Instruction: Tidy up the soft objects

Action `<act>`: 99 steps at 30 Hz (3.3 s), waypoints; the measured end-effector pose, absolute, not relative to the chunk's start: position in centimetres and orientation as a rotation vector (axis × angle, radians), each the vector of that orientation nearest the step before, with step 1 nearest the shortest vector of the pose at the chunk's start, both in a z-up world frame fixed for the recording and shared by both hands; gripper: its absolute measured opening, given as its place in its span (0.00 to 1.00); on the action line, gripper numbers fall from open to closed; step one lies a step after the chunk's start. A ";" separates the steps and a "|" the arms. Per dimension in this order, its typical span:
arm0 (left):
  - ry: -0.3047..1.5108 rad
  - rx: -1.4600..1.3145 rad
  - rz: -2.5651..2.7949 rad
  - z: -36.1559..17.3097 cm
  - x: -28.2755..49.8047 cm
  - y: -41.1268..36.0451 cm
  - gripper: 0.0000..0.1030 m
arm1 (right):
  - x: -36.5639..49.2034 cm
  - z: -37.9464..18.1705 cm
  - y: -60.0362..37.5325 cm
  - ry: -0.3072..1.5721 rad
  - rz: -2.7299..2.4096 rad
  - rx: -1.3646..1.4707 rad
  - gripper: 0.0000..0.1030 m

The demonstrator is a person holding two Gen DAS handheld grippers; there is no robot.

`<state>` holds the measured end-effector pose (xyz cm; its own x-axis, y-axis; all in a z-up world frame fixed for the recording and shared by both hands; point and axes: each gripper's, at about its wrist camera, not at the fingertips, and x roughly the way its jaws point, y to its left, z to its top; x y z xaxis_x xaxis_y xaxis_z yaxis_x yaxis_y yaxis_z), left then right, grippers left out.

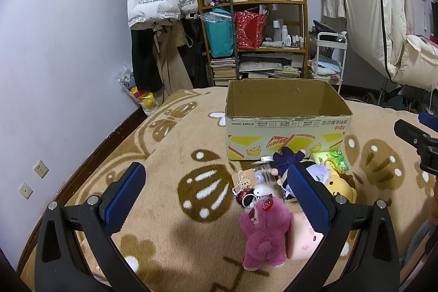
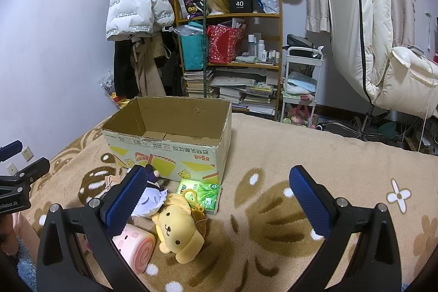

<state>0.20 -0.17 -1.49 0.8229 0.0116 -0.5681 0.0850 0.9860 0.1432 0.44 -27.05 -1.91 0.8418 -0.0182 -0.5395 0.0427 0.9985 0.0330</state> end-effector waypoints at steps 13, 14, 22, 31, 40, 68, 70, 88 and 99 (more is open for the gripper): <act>0.708 0.137 -0.081 -1.7 2.1 -0.1 0.99 | 0.9 -2.7 -26.6 0.604 -0.037 0.033 1.00; 0.713 0.135 -0.083 -1.6 2.2 -0.1 0.99 | 0.9 -2.8 -26.5 0.607 -0.034 0.032 1.00; 0.768 0.114 -0.105 -1.6 4.0 -0.7 0.99 | 2.0 -3.0 -26.9 0.640 -0.005 0.078 1.00; 0.942 0.102 -0.144 -4.5 7.2 -1.7 0.99 | 4.4 -4.4 -26.0 0.705 0.030 0.053 1.00; 1.110 0.065 -0.154 -8.2 9.6 -1.5 0.99 | 6.9 -7.7 -25.5 0.838 0.076 0.043 1.00; 1.408 0.041 -0.266 -15.3 11.7 -2.0 0.67 | 8.9 -15.8 -23.9 1.141 0.162 0.056 0.94; 1.394 0.043 -0.292 -15.1 11.4 -2.4 0.60 | 9.1 -16.0 -24.2 1.165 0.179 0.095 0.89; 1.165 0.065 -0.248 -10.3 8.8 -2.2 0.56 | 7.1 -13.6 -25.0 1.122 0.207 0.179 0.58; 0.971 0.037 -0.157 -6.4 6.6 -0.1 0.56 | 4.9 -9.3 -27.1 0.932 0.129 0.266 0.58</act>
<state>6.64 -0.13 -6.38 0.5542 -0.1167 -0.8242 0.1498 0.9879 -0.0391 4.89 -27.11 -9.32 0.5916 0.2239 -0.7745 0.0045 0.9598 0.2808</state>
